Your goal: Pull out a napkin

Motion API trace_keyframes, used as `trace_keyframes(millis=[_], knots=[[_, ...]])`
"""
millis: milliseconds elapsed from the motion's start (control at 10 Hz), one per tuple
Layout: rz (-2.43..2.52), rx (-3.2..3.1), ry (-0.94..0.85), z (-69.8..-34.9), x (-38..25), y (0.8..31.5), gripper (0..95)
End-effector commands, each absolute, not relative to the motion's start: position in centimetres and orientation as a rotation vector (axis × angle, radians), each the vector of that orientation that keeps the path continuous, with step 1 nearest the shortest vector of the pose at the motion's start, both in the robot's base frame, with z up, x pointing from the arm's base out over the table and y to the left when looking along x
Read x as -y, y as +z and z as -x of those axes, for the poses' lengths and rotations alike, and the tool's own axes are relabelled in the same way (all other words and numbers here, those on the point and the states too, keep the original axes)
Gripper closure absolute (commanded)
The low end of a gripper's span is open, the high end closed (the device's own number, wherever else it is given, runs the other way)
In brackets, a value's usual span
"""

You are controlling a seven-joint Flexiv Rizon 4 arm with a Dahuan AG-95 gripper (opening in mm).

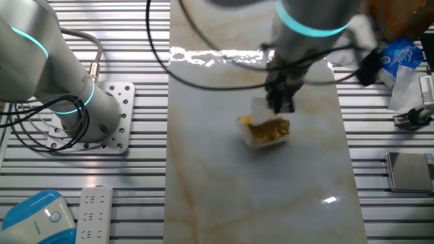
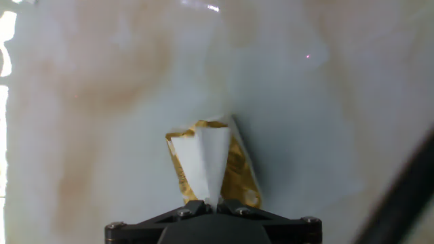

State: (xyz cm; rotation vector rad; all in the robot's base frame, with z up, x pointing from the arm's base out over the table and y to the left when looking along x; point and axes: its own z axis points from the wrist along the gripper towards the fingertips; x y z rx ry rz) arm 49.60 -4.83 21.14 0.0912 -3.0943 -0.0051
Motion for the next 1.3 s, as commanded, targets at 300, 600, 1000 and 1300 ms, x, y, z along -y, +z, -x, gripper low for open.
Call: trace_keyframes(millis=[300,600,1000,1300], knots=[[-0.118,3.072,-0.039,-51.2,6.6,23.5,95.0],[-0.134,3.118,-0.027,-47.4,7.2,16.1,95.0],[-0.122,3.119,0.009,-46.8,6.2,10.8,95.0],[-0.137,3.119,0.011,-46.9,6.5,8.5,95.0]])
